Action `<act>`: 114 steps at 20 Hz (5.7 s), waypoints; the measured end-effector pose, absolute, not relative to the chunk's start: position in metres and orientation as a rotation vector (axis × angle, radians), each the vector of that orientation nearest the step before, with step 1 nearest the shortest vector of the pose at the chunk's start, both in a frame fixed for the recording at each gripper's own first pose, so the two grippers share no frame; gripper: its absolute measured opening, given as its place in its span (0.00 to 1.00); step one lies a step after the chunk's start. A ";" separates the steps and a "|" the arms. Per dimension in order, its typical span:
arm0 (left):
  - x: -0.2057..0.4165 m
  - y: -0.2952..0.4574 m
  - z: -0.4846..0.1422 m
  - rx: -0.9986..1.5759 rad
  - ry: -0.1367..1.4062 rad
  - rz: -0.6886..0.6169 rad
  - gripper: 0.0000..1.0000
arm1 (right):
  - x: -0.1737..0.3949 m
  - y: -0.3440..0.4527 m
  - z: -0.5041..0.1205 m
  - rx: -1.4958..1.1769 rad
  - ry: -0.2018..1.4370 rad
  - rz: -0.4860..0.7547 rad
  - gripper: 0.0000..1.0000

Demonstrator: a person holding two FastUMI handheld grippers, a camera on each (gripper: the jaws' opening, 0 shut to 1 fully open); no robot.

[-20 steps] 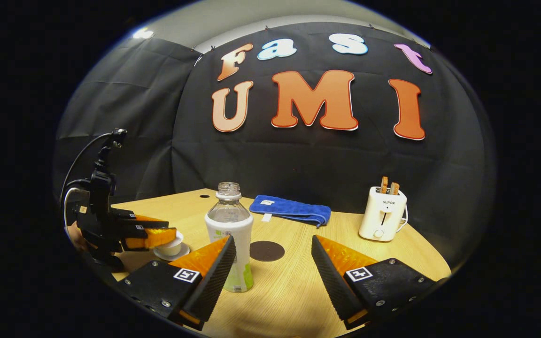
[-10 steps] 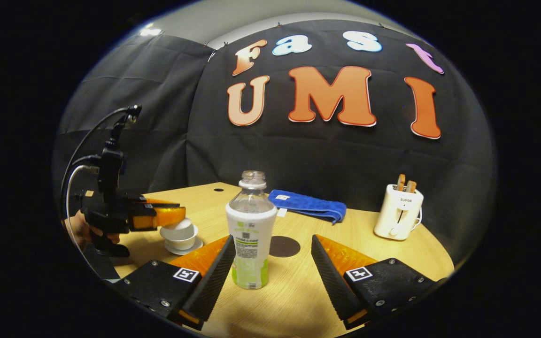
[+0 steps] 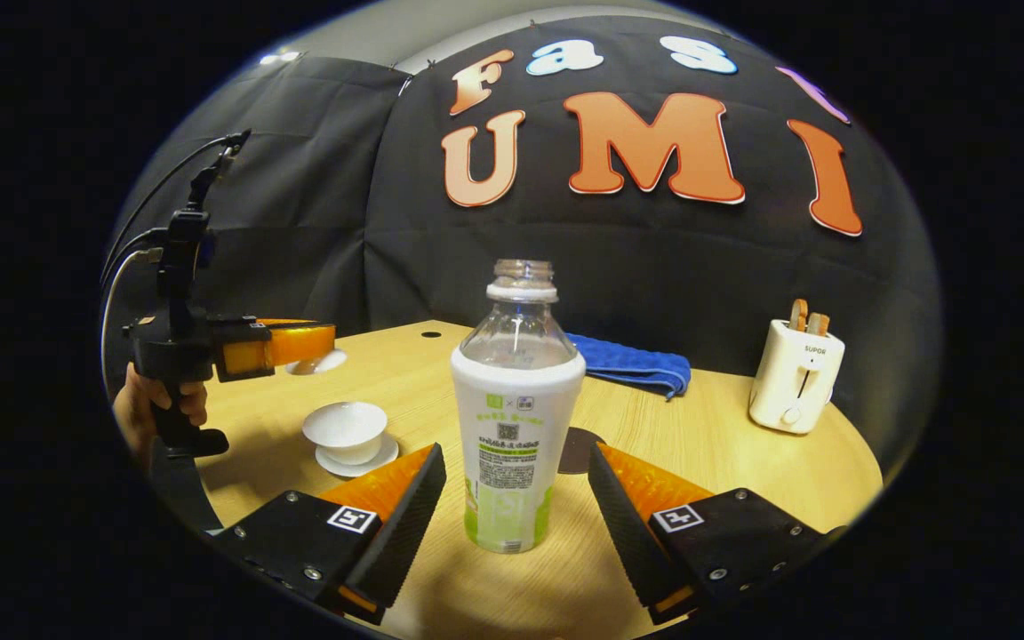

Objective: Open the teacup lid with one hand, grasp the water bottle and pour water into the teacup with the other hand; after pouring, place the water bottle on the coaster and then close the teacup lid.

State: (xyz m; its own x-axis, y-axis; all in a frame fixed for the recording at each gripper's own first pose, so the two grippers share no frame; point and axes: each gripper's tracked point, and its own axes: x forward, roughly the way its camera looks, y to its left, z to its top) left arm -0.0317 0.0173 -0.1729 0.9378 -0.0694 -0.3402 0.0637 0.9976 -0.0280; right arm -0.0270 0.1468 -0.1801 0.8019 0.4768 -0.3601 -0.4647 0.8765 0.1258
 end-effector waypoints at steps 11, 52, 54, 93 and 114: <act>-0.037 0.056 -0.190 -0.008 0.367 0.006 0.29 | -0.020 0.171 -0.211 0.071 0.505 0.506 0.67; -0.058 0.130 -0.197 0.007 0.398 0.091 0.29 | 0.049 0.187 -0.145 -1.342 -0.003 0.423 0.65; -0.059 0.131 -0.201 0.007 0.407 0.091 0.29 | 0.053 0.189 -0.145 -1.375 -0.017 0.418 0.65; -0.064 0.149 -0.212 0.030 0.409 0.104 0.29 | 0.076 0.209 -0.079 -1.837 -0.411 0.289 0.65; -0.063 0.133 -0.199 0.071 0.389 0.076 0.29 | 0.078 0.227 -0.072 -1.880 -0.510 0.351 0.65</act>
State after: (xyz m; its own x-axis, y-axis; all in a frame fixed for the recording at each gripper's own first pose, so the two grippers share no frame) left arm -0.0628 0.1328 -0.1986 0.9227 0.0875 -0.3755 -0.0604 0.9947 0.0834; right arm 0.0778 0.2272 -0.0724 0.8634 0.5046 0.0010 0.1792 -0.3048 -0.9354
